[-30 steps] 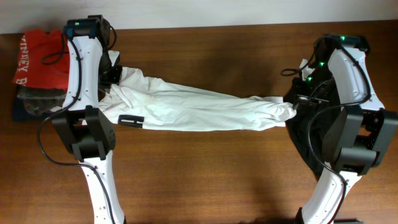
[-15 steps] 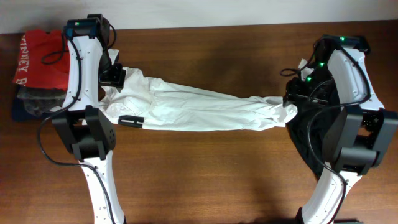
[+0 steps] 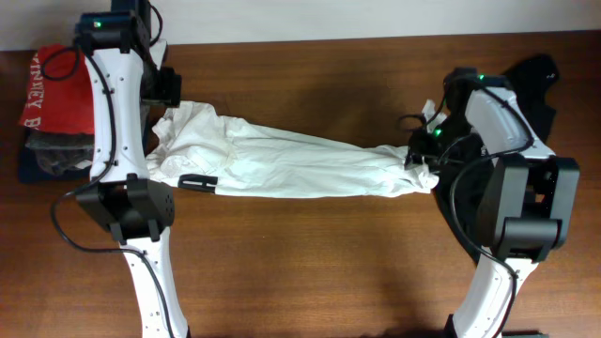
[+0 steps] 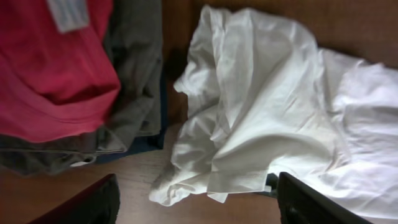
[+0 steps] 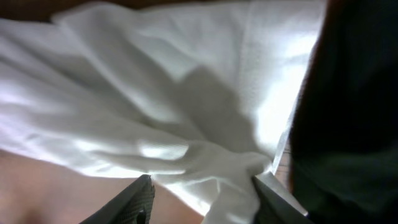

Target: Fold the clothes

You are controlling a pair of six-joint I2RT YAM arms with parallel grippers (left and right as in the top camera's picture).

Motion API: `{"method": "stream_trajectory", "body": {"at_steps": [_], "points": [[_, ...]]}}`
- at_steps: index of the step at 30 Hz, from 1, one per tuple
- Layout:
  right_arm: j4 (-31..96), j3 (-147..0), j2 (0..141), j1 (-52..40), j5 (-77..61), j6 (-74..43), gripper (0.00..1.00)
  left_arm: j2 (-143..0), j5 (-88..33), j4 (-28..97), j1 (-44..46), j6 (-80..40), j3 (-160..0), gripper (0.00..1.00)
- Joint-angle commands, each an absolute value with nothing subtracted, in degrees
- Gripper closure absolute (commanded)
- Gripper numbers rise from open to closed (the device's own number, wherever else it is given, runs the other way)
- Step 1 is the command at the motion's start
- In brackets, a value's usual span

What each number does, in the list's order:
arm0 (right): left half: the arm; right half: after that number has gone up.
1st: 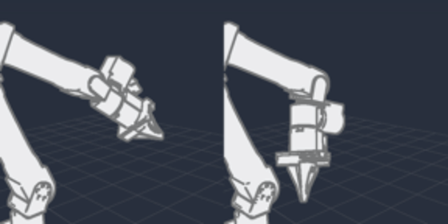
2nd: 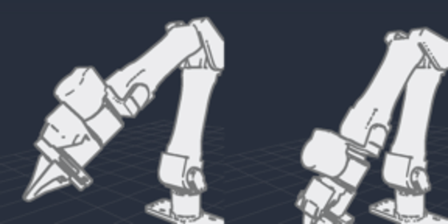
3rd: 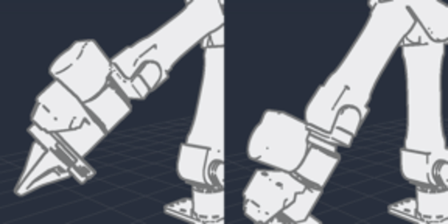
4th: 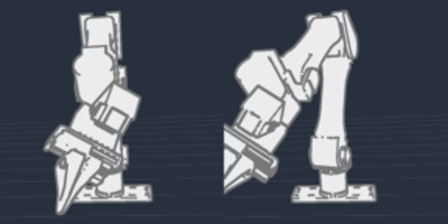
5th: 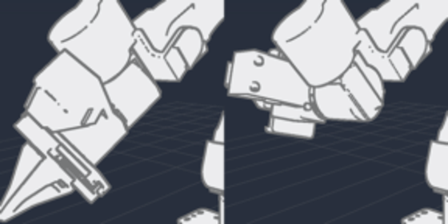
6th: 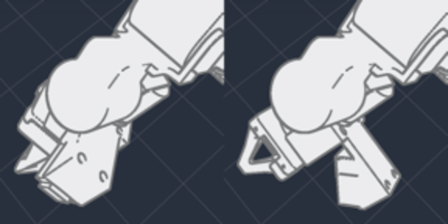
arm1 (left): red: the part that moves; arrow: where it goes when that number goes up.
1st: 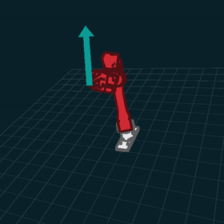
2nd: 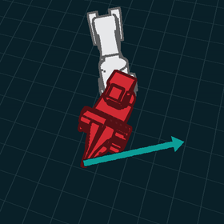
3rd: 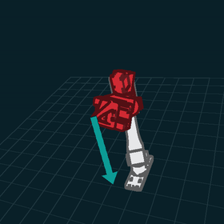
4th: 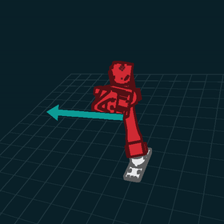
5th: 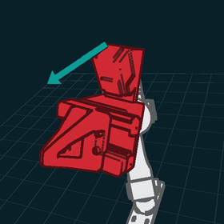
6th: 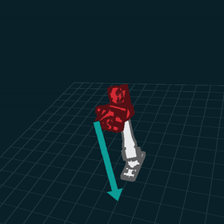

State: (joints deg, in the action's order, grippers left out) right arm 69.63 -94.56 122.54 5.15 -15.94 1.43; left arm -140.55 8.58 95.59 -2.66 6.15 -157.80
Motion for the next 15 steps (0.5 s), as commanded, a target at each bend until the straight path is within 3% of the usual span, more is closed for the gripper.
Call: {"method": "stream_trajectory", "body": {"at_steps": [1, 15], "points": [[67.29, -90.41, 122.34, 5.21, -13.63, -1.8, 0.49, -139.04, 8.97, 96.47, -2.79, 5.39, -161.47, 0.18], [53.39, -78.94, 122.54, 5.21, -11.97, -4.21, 0.38, -139.04, 8.8, 96.68, -2.79, 5.39, -161.73, 0.18]]}}
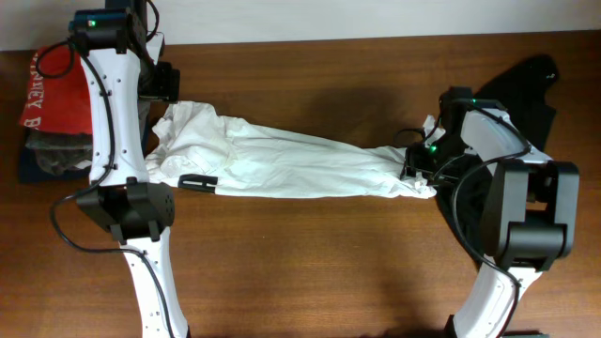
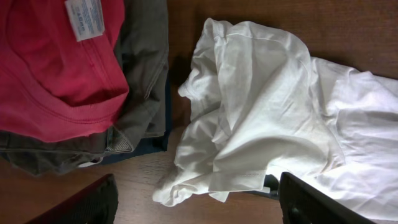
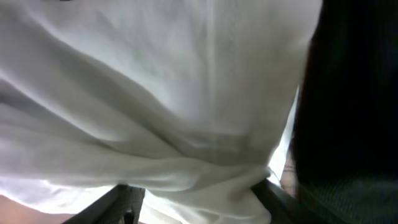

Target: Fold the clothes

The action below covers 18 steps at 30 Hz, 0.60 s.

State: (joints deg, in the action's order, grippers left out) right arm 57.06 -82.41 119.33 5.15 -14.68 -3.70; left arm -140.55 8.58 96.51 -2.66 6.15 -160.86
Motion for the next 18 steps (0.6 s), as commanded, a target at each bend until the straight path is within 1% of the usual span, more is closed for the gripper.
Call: {"method": "stream_trajectory", "body": {"at_steps": [1, 2, 3, 4, 5, 6, 8, 13, 18], "points": [[52.75, -78.32, 122.58, 5.21, -11.99, -4.99, 0.39, -139.04, 8.8, 96.68, -2.79, 5.39, -161.73, 0.17], [52.34, -77.95, 122.63, 5.21, -12.05, -4.99, 0.39, -139.04, 8.8, 96.66, -2.79, 5.39, -161.73, 0.17], [51.96, -77.56, 122.63, 5.21, -12.34, -5.02, 0.5, -139.04, 8.8, 96.57, -2.79, 5.37, -161.73, 0.17], [51.96, -77.52, 122.63, 5.21, -12.62, -5.04, 0.62, -139.04, 8.8, 96.51, -2.79, 5.37, -161.73, 0.17], [51.9, -77.56, 122.63, 5.26, -12.93, -5.02, 0.84, -139.04, 8.8, 96.38, -2.79, 5.21, -161.73, 0.17], [51.79, -77.69, 122.58, 5.45, -13.08, -5.34, 0.96, -139.04, 8.8, 96.12, -2.79, 4.75, -161.73, 0.17], [51.99, -78.37, 122.54, 6.46, -13.65, -6.33, 0.96, -139.04, 8.8, 95.55, -2.85, 3.57, -161.75, 0.14], [55.24, -82.89, 122.5, 10.96, -20.67, -3.16, 0.96, -138.39, 8.78, 95.48, -2.83, 3.18, -161.75, 0.14], [62.04, -89.86, 122.34, 14.09, -20.53, 0.47, 0.96, -136.79, 8.78, 95.2, -2.83, 2.57, -161.75, 0.13]]}}
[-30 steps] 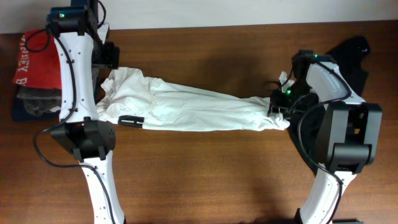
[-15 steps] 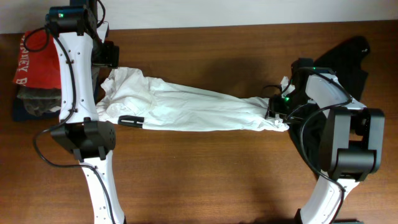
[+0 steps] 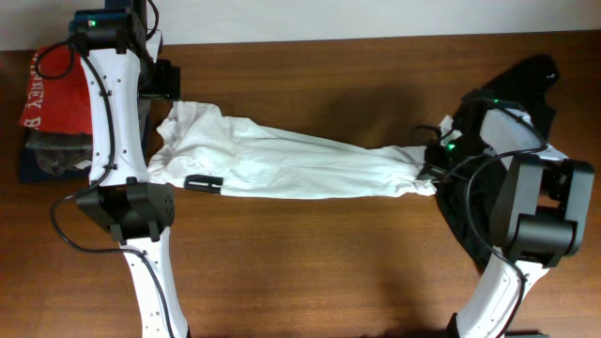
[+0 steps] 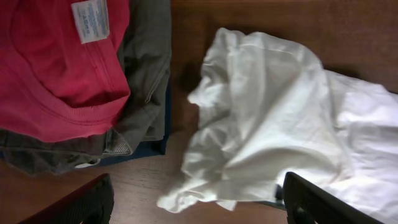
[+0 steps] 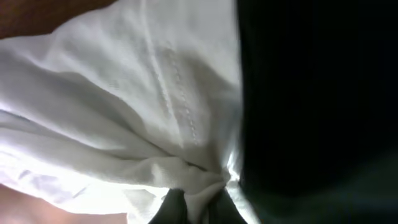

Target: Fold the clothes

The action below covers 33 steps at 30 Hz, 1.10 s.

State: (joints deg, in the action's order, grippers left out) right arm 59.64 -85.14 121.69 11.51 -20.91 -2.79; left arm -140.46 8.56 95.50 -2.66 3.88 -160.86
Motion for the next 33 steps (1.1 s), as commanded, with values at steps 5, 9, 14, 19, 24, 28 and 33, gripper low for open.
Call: {"method": "stream_trajectory", "body": {"at_steps": [5, 9, 14, 19, 24, 28, 33], "points": [[68.03, -97.27, 121.14, 16.23, -20.6, 2.72, 0.96, -134.82, 8.8, 94.76, -2.83, 2.55, -161.75, 0.13], [72.49, -102.74, 119.28, 16.47, -20.6, 4.34, 0.96, -133.73, 8.8, 94.78, -2.83, 2.55, -161.75, 0.13], [76.42, -106.48, 117.25, 15.57, -20.58, 5.8, 0.96, -133.53, 8.78, 94.83, -2.83, 2.55, -161.75, 0.13], [77.32, -106.59, 115.98, 9.93, -20.53, 5.78, 0.96, -133.51, 8.78, 94.61, -2.83, 2.52, -161.75, 0.13], [75.26, -106.56, 116.01, 0.6, -17.52, 4.14, 0.96, -133.53, 8.78, 94.54, -2.83, 2.52, -161.73, 0.08], [72.86, -106.52, 116.36, -6.13, -15.84, 2.46, 0.96, -133.53, 8.58, 94.26, -2.83, 2.55, -161.73, 0.07], [69.1, -106.5, 117.54, -13.37, -15.79, 1.02, 0.96, -133.53, 7.27, 93.67, -2.83, 2.55, -161.73, 0.07]]}}
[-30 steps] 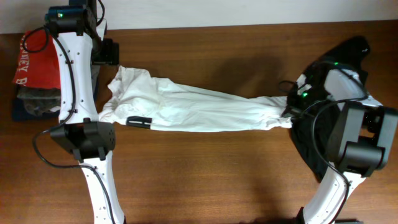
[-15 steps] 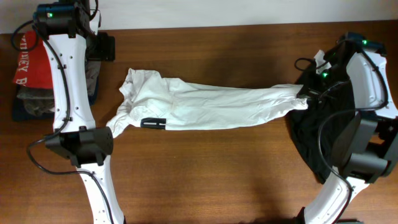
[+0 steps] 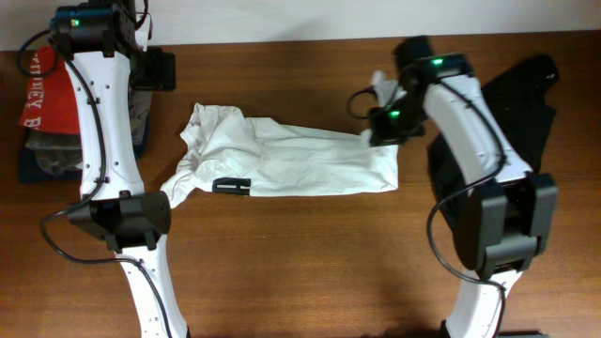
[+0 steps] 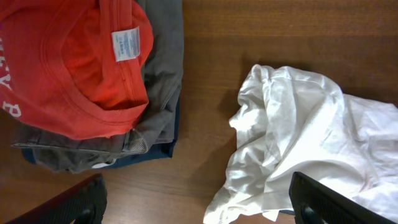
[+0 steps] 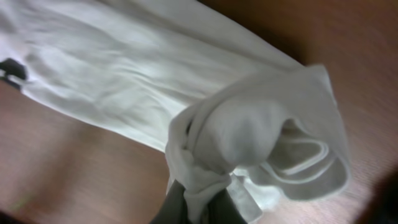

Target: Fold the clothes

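A white garment (image 3: pixel 291 164) lies crumpled across the middle of the table, with a small black tag (image 3: pixel 230 185) at its near edge. My right gripper (image 3: pixel 380 127) is shut on its right end, and the bunched cloth is pinched between the fingers (image 5: pixel 177 202) above the wood. The held end (image 5: pixel 261 134) folds back over the rest. My left gripper (image 4: pixel 199 214) stands open high over the table's far left, with nothing between its fingers (image 4: pixel 78 200). The garment's left end (image 4: pixel 280 130) lies below it to the right.
A stack of folded clothes sits at the far left: a red shirt (image 4: pixel 68 68) on a grey piece (image 4: pixel 158 81) and a navy one (image 3: pixel 33 160). A black garment (image 3: pixel 512 103) lies heaped at the right, behind the right arm.
My right gripper has moved from the table's right side up and to the left with the garment's end, so the cloth spans less width. The left gripper sits higher and farther back.
At first my right gripper was open around the white garment's right end, stretched long across the table. Then it was shut on that end. Now the end is raised and brought leftward. The left gripper stayed open near the stack, rising a little each time.
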You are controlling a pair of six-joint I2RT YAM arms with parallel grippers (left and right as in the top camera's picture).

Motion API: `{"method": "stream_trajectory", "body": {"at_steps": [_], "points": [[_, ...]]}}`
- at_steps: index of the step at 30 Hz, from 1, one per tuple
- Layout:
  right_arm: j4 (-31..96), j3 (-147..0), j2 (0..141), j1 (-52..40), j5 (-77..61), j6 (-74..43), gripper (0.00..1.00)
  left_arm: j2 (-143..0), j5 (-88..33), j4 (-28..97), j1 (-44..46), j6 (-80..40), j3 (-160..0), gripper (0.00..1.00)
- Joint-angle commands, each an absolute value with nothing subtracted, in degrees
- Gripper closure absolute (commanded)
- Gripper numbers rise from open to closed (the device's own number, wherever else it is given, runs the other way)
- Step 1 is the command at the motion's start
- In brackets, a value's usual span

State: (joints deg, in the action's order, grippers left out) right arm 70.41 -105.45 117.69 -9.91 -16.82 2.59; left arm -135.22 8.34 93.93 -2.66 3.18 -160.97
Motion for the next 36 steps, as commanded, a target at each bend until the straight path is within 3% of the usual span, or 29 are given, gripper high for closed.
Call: {"method": "stream_trajectory", "body": {"at_steps": [1, 12, 33, 34, 36], "points": [[68.36, -106.48, 117.84, -14.52, -15.79, 0.99, 0.96, -133.53, 7.25, 93.67, -2.83, 2.57, -161.73, 0.07], [60.64, -106.39, 123.15, -22.96, -13.3, -2.7, 0.96, -133.53, 7.25, 93.69, -2.83, 2.57, -161.73, 0.06], [48.23, -106.65, 127.72, -30.02, -14.98, -5.21, 0.94, -133.53, 6.2, 93.67, -2.79, 2.57, -161.62, 0.06], [47.99, -106.96, 127.72, -30.17, -15.07, -5.21, 0.88, -133.53, 6.17, 93.69, -2.79, 2.57, -161.62, 0.06], [47.55, -107.31, 127.72, -30.55, -15.7, -5.19, 0.57, -133.56, 6.17, 93.69, -2.79, 2.57, -161.62, 0.06]]}}
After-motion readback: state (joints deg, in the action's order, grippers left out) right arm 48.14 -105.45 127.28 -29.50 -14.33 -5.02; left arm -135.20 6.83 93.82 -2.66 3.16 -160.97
